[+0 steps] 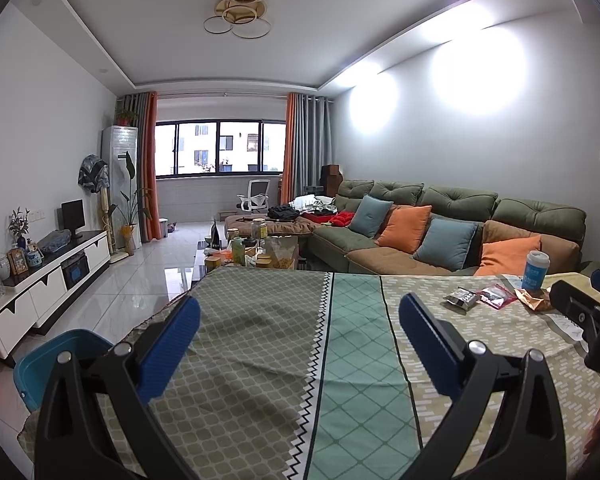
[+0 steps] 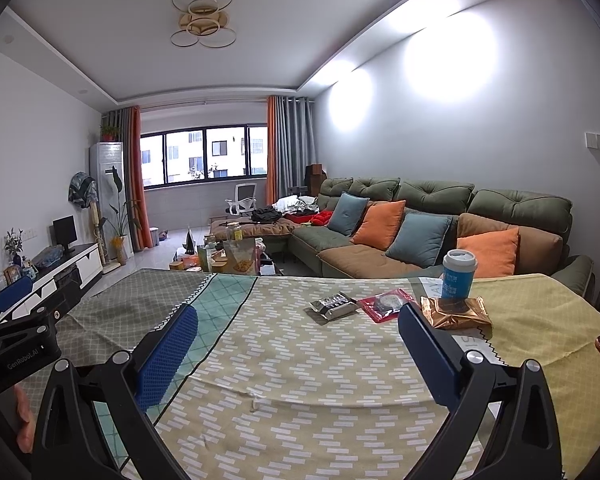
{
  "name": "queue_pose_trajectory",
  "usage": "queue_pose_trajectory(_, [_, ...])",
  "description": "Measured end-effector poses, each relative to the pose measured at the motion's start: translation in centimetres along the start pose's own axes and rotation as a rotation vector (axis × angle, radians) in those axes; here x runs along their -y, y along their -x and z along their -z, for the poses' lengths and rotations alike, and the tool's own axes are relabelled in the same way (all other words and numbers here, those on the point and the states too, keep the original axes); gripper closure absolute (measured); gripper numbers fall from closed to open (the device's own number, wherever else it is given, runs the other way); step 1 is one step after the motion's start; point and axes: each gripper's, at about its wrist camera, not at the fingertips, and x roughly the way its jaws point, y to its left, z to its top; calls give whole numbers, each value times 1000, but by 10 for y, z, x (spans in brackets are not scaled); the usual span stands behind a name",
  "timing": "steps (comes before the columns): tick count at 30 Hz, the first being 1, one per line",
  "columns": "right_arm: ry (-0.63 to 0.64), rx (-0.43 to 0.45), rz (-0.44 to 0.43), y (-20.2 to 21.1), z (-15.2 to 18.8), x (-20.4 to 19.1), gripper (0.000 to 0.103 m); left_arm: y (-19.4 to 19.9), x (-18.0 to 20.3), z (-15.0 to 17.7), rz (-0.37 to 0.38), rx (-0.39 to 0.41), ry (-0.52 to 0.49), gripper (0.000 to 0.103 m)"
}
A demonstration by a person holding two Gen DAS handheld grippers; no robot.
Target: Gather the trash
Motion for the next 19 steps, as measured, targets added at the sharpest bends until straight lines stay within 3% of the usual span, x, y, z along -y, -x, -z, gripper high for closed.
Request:
queue_pose_trajectory(7, [-2, -4, -3, -1, -1, -1, 3, -1, -1, -3, 22, -2, -2, 3])
queue_pose_trajectory(10, [-2, -16, -8, -5, -1, -2, 3, -7, -1, -3, 19, -40, -9, 3])
queue_pose_trajectory(16, [-3, -66, -3, -14, 1, 8, 3, -29, -11, -1, 33, -167, 8, 3])
queue_pose_trajectory(19, [-17, -123, 4, -24, 1, 21, 3, -54, -18, -2, 32, -287, -4, 3])
